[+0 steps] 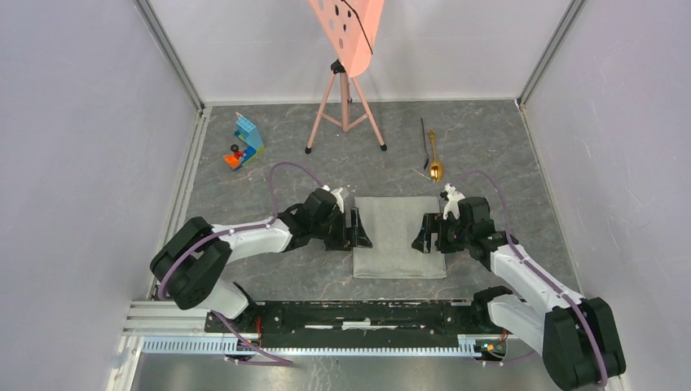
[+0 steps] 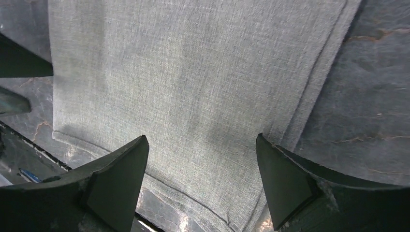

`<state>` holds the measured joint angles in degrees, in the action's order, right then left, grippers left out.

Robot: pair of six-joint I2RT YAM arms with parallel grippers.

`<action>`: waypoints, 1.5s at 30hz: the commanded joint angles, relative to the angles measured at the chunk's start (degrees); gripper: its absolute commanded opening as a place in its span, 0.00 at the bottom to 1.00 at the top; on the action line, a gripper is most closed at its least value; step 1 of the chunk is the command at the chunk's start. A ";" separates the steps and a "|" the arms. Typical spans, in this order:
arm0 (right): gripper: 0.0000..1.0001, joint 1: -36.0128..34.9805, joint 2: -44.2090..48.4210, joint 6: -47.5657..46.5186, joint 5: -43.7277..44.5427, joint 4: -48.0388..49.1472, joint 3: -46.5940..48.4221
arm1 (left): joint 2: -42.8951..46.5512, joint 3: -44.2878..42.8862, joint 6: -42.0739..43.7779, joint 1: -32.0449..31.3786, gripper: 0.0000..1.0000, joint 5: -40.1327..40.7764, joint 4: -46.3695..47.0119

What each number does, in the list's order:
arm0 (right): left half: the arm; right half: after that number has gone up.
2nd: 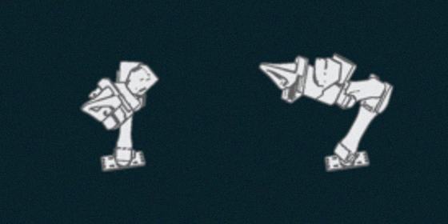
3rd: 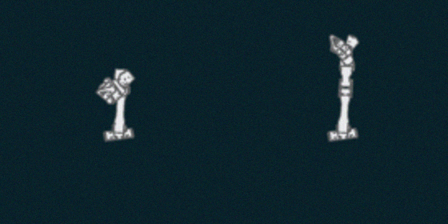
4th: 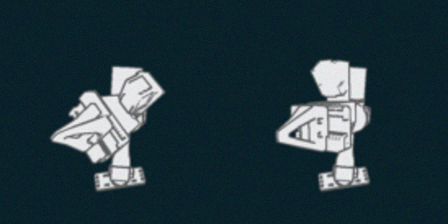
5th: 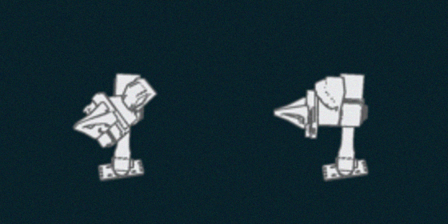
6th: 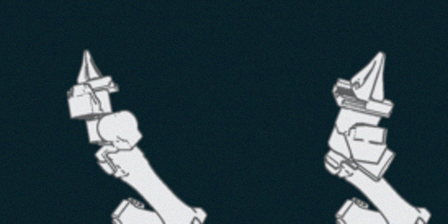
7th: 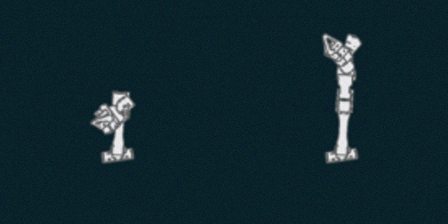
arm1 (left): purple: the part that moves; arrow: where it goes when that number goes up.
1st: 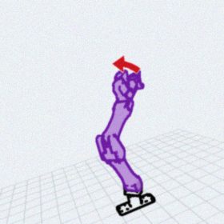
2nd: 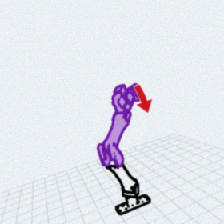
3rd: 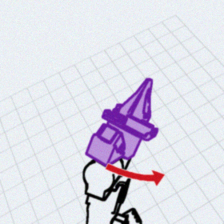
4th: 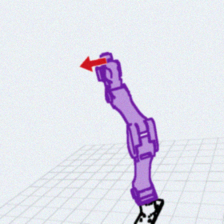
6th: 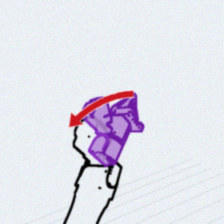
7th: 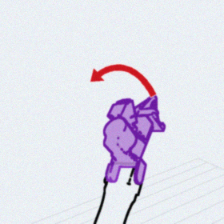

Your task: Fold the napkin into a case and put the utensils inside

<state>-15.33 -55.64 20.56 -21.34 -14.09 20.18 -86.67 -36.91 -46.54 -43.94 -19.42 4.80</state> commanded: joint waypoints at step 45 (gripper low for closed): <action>0.80 -3.04 4.06 4.27 10.77 -17.36 6.36 | 0.10 -6.81 -2.06 -9.28 0.91 -2.85 -2.16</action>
<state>-18.28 -57.08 18.81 -17.65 -24.12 27.46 -86.00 -47.09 -44.25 -51.72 -23.05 -0.78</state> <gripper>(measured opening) 0.816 0.905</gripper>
